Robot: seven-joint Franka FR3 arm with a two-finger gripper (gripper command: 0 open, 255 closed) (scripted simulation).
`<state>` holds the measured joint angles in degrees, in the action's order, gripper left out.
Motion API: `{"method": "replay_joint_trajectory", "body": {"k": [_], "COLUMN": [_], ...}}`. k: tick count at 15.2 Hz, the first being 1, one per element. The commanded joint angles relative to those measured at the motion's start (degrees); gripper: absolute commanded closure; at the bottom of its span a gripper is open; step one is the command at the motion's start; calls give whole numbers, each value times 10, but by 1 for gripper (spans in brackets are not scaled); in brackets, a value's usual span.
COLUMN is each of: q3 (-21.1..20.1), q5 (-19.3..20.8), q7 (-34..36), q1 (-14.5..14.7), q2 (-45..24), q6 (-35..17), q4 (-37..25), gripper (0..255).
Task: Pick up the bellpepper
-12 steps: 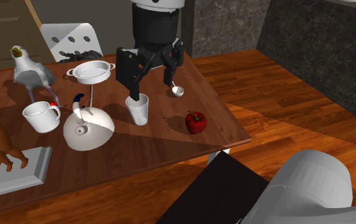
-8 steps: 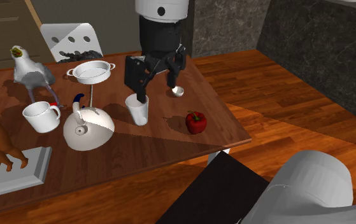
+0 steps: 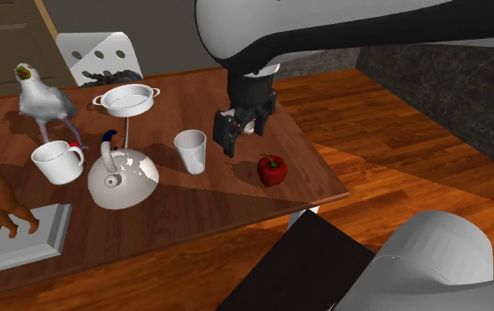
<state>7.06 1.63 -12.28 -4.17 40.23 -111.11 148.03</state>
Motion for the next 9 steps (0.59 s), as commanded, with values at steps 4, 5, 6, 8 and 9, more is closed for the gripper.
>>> {"method": "replay_joint_trajectory", "body": {"k": [4, 5, 6, 8, 9], "q3": [37, 44, 52, 67, 75], "q5": [44, 53, 61, 77, 84], "q7": [-50, -60, -69, -88, -97], "q1": [-24, -29, -34, -42, -47], "q2": [-49, -62, -75, -105, -121], "q6": [-90, -108, -128, -166, -186], "q4": [33, 37, 41, 45, 46], "gripper": [0, 0, 0, 0, 0]}}
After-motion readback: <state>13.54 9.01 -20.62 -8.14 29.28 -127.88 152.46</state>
